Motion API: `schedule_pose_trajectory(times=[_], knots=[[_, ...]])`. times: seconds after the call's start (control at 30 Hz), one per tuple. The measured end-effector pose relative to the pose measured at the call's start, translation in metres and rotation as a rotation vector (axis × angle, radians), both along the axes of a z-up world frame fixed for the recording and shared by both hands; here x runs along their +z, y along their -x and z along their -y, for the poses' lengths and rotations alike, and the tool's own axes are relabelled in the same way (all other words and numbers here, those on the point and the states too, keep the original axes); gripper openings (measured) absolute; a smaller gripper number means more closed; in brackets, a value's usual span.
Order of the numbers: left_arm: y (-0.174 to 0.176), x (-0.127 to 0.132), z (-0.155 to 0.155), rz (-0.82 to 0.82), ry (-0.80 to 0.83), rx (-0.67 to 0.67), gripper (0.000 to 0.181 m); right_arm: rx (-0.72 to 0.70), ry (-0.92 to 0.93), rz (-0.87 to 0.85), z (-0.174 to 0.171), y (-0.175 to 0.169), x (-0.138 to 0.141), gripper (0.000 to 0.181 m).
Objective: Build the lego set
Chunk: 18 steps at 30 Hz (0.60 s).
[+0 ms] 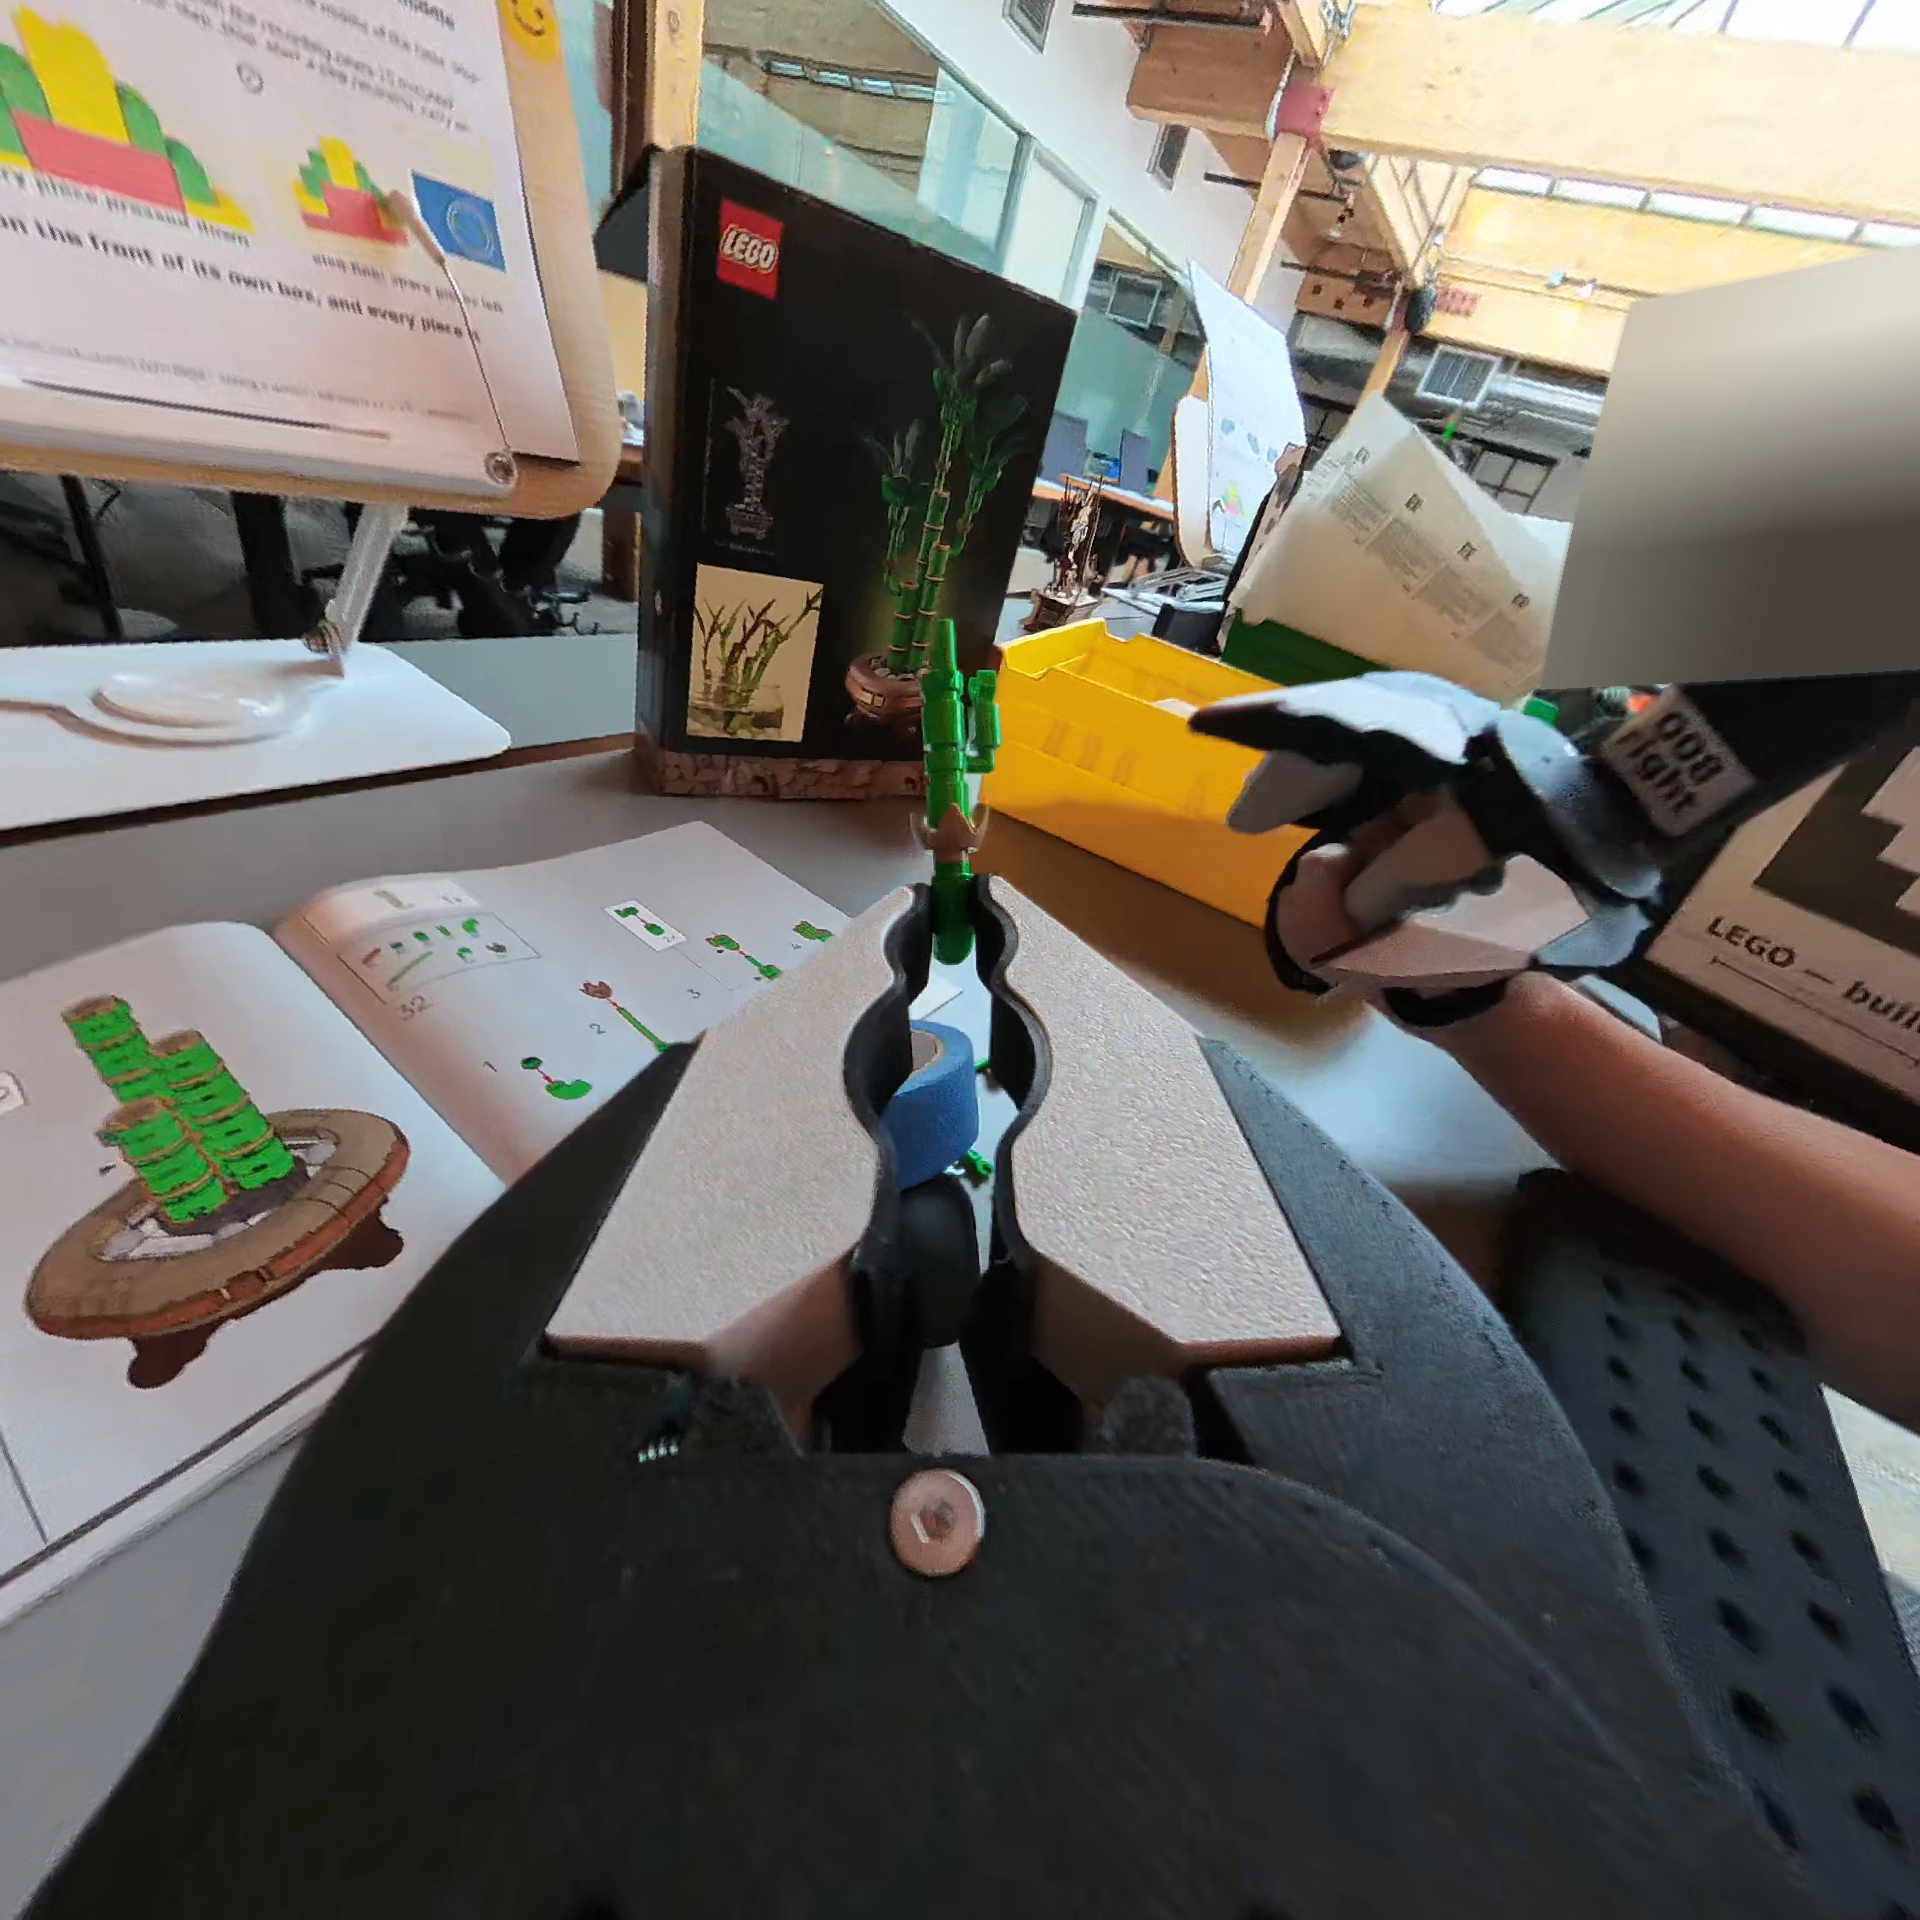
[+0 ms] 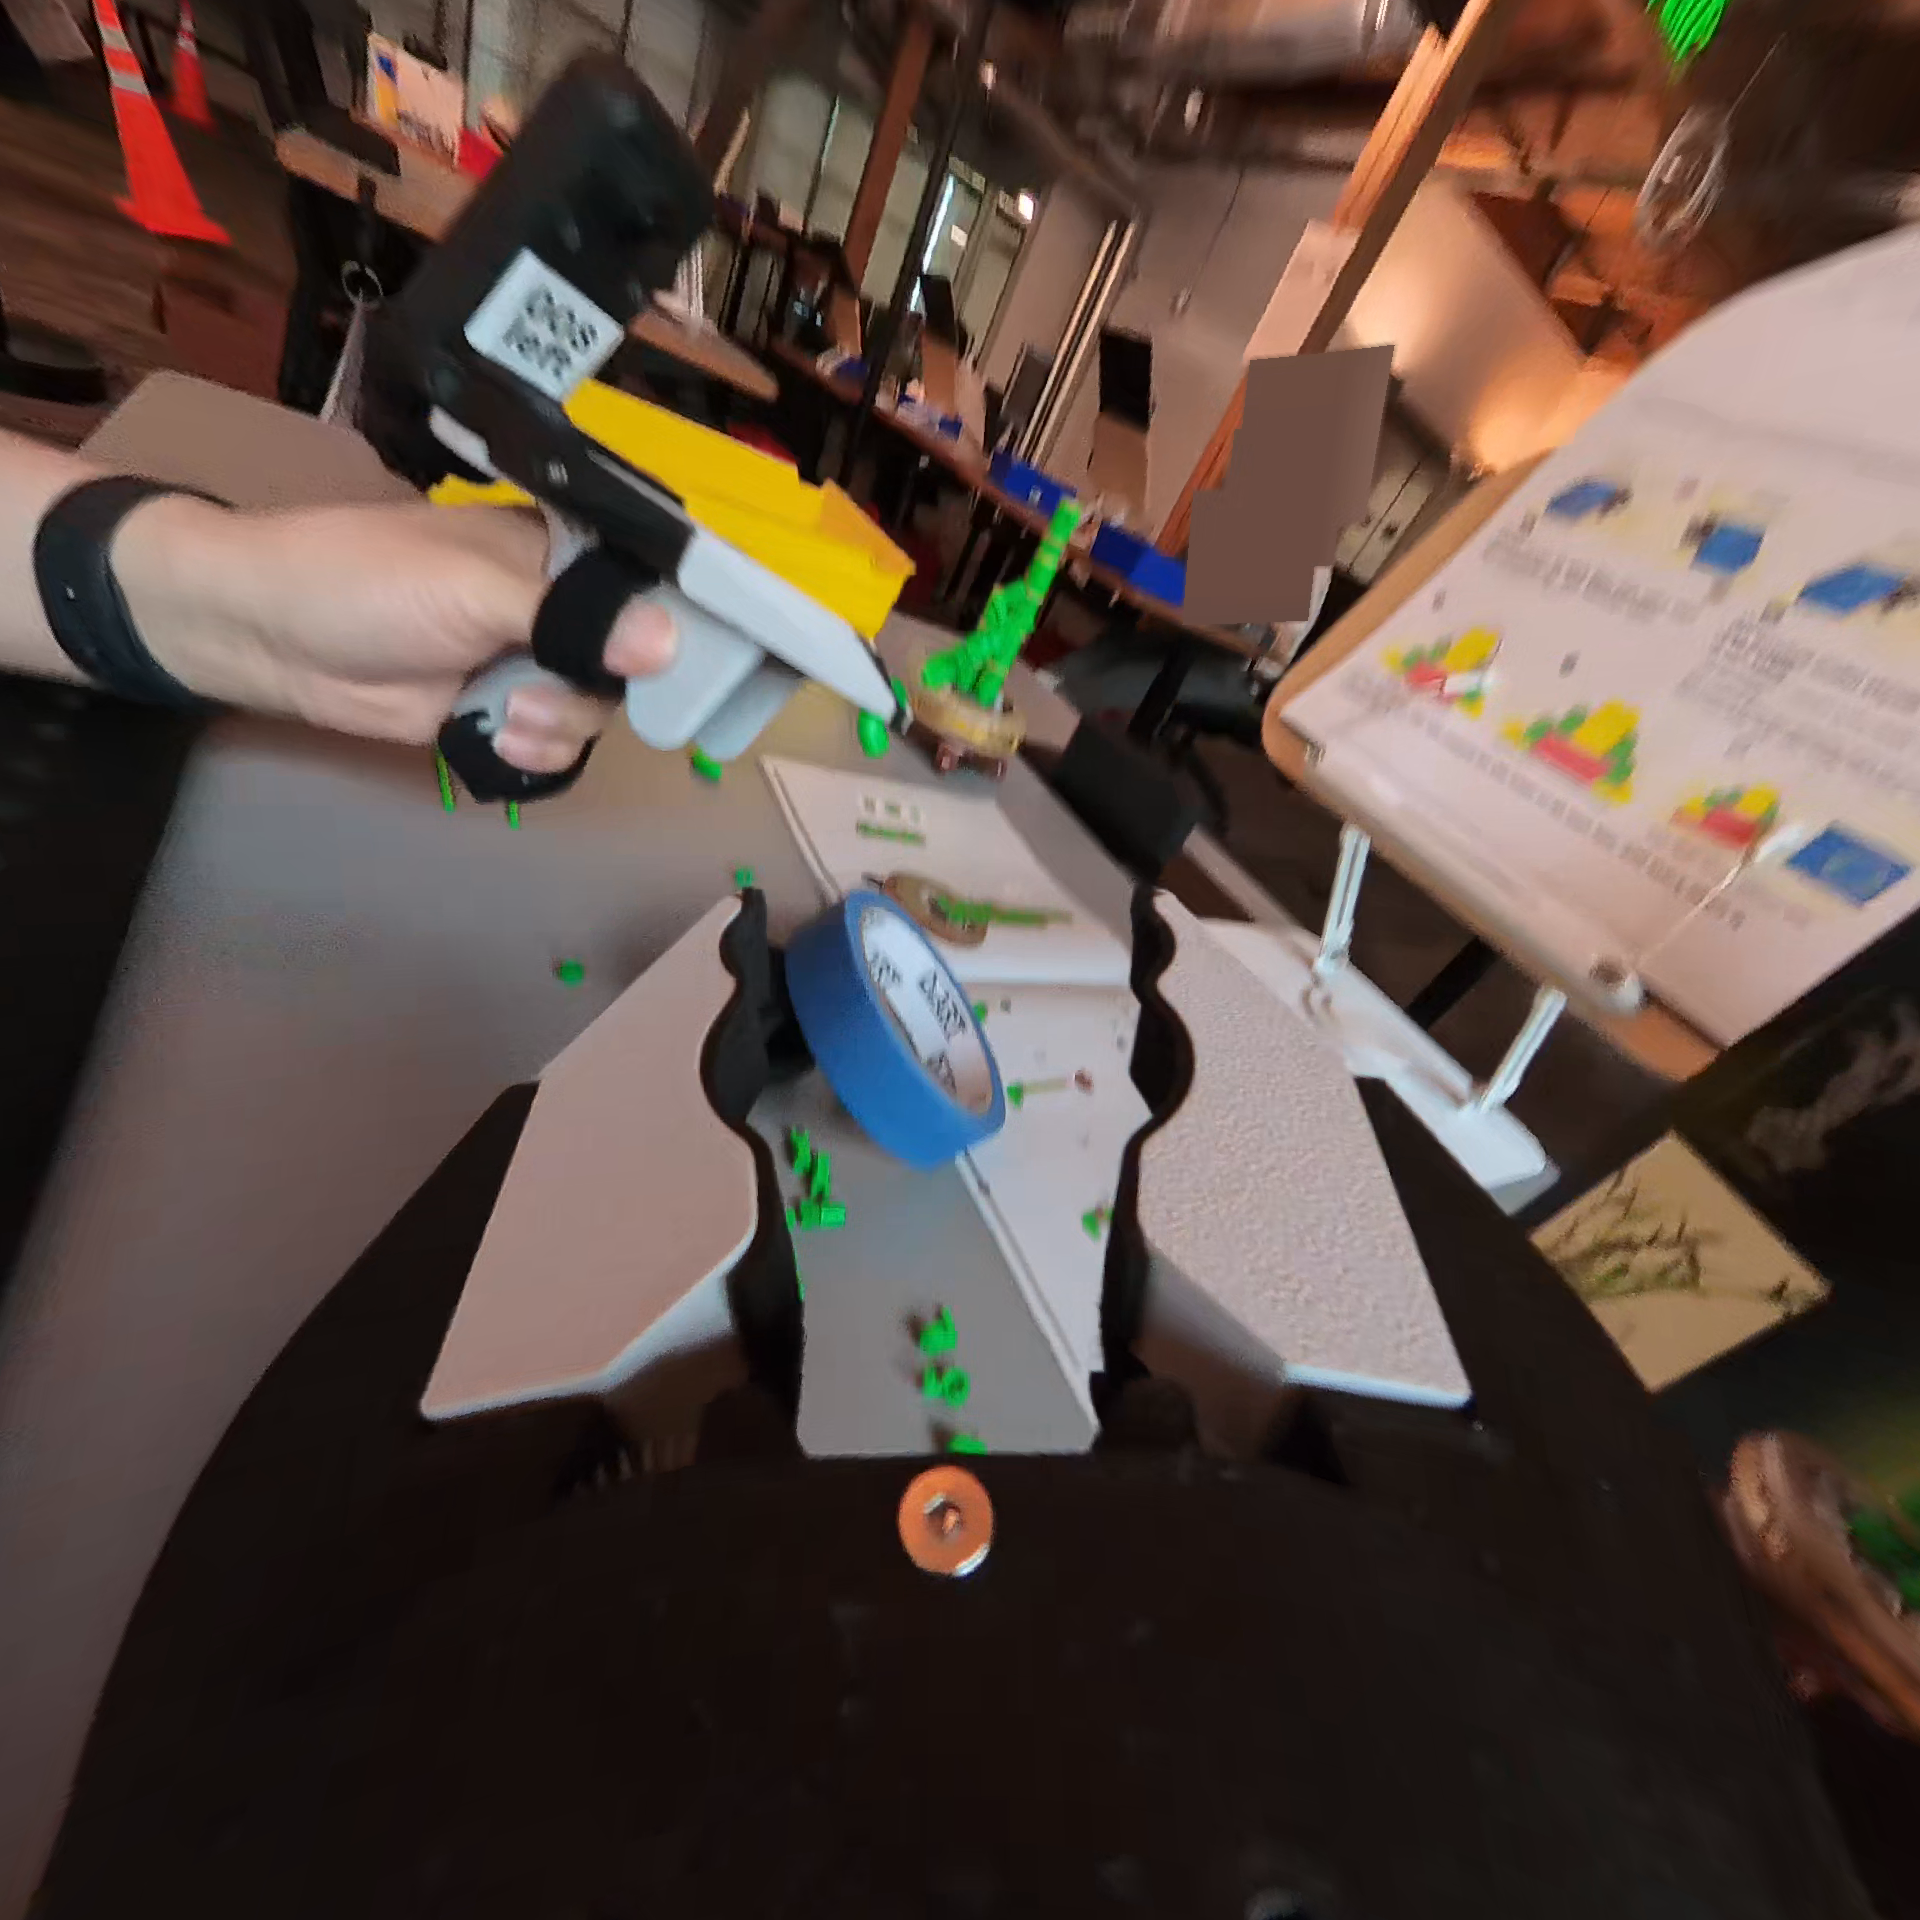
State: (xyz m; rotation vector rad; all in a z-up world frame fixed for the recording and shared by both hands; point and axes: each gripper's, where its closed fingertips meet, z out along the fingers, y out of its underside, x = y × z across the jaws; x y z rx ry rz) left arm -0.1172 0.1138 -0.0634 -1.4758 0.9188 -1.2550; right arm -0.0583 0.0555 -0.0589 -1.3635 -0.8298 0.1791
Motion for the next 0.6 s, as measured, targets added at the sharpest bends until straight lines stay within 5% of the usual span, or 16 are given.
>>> schedule_pose_trajectory(times=[0.27, 0.4, 0.6], knots=[[0.006, 0.010, 0.009, 0.122, 0.197, -0.078, 0.005, 0.012, -0.075, 0.128, -0.008, 0.036, 0.032, 0.075], [0.012, 0.015, 0.004, 0.149, 0.211, -0.065, 0.005, -0.071, -0.088, 0.273, -0.025, 0.019, 0.053, 0.080], [0.016, 0.018, -0.001, 0.178, 0.221, -0.062, 0.005, -0.352, -0.300, 0.117, -0.004, -0.090, 0.196, 0.077]])
